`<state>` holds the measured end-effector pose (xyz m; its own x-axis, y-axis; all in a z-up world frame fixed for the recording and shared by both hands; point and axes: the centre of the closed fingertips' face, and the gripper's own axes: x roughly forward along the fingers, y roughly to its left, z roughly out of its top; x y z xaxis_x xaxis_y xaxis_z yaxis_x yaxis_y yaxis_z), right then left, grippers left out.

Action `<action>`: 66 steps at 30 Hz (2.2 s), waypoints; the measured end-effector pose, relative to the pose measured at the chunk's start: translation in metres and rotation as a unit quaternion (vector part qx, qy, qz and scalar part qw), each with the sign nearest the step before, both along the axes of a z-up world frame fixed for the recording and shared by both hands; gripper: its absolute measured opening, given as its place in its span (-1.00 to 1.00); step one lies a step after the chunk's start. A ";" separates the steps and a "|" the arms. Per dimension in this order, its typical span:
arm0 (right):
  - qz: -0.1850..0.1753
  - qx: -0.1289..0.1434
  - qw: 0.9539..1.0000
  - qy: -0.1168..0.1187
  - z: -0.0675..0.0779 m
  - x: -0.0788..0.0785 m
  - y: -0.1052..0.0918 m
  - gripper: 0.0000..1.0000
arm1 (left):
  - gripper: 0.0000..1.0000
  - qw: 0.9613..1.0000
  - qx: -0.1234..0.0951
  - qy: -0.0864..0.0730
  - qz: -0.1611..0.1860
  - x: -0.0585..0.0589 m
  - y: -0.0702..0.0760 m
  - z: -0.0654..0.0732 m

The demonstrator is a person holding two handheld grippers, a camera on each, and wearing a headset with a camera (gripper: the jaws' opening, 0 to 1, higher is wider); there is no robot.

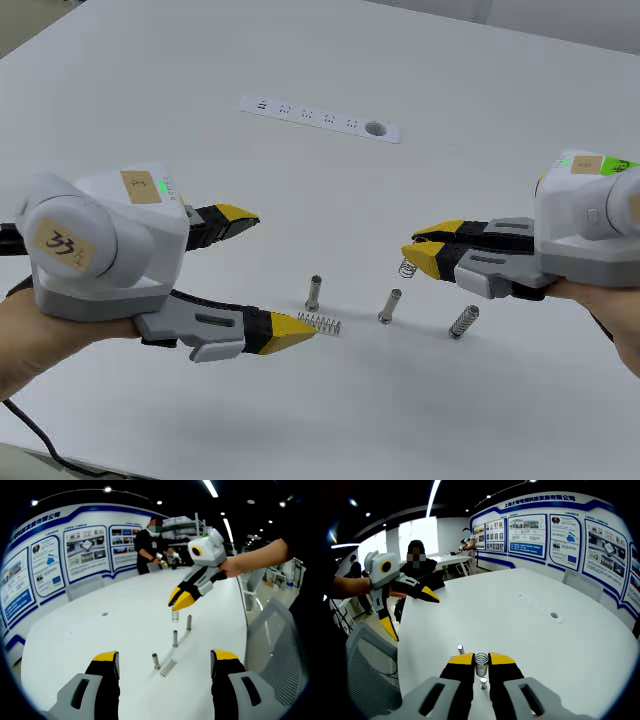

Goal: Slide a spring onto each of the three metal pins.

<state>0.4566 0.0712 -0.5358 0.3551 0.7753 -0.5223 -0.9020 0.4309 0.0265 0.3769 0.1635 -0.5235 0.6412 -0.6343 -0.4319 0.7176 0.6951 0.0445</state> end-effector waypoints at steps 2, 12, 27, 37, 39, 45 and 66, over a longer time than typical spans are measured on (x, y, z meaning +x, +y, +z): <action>-0.011 0.004 1.000 0.011 -0.005 0.003 0.000 -0.78 | 0.52 1.000 0.006 0.004 0.004 -0.002 0.004 -0.004; -0.014 -0.024 0.999 0.025 -0.028 0.005 -0.002 -0.78 | 0.50 1.000 -0.010 -0.001 0.020 0.003 0.008 0.002; -0.009 -0.052 0.998 0.023 -0.048 0.002 -0.003 -0.78 | 0.50 1.000 -0.005 0.001 0.018 0.005 0.008 0.000; 0.003 -0.076 0.997 0.009 -0.073 0.001 -0.001 -0.77 | 0.48 1.000 -0.010 -0.005 0.026 0.007 0.012 0.006; 0.000 -0.077 0.997 0.012 -0.076 0.000 -0.001 -0.77 | 0.48 1.000 -0.006 -0.004 0.025 0.007 0.013 0.006; -0.007 -0.085 0.996 0.020 -0.086 -0.001 -0.002 -0.77 | 0.48 1.000 -0.002 -0.001 0.025 0.006 0.015 0.004; 0.003 -0.101 0.995 0.019 -0.088 -0.009 -0.008 -0.63 | 0.48 1.000 0.004 0.001 0.016 0.005 0.009 0.003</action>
